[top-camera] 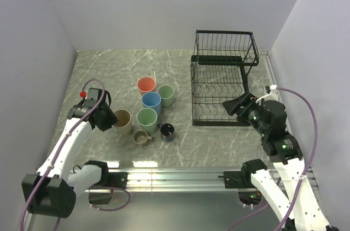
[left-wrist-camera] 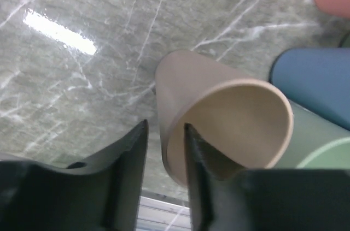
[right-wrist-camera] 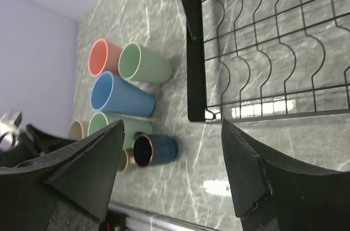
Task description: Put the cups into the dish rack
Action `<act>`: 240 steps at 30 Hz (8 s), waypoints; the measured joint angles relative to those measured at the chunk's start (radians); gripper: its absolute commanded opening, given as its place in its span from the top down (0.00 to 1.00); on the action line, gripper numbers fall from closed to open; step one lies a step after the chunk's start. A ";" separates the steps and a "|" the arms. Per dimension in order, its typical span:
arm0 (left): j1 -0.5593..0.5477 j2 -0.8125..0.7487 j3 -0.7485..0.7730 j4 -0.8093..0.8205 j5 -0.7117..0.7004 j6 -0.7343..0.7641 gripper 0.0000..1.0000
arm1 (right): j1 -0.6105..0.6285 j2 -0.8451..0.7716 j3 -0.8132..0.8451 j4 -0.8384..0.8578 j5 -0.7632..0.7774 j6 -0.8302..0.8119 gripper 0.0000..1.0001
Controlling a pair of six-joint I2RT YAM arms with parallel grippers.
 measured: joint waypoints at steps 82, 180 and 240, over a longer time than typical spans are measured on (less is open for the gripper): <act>-0.346 0.138 0.206 1.273 0.555 -0.555 0.59 | 0.169 0.687 0.455 0.917 -0.561 0.731 0.89; -0.192 -0.041 -0.010 0.157 0.138 0.042 0.14 | 0.203 0.576 0.778 -0.276 0.330 -0.156 0.00; -0.095 -0.277 -0.052 0.866 0.688 -0.435 1.00 | 0.309 0.457 0.312 0.541 -0.430 0.395 0.00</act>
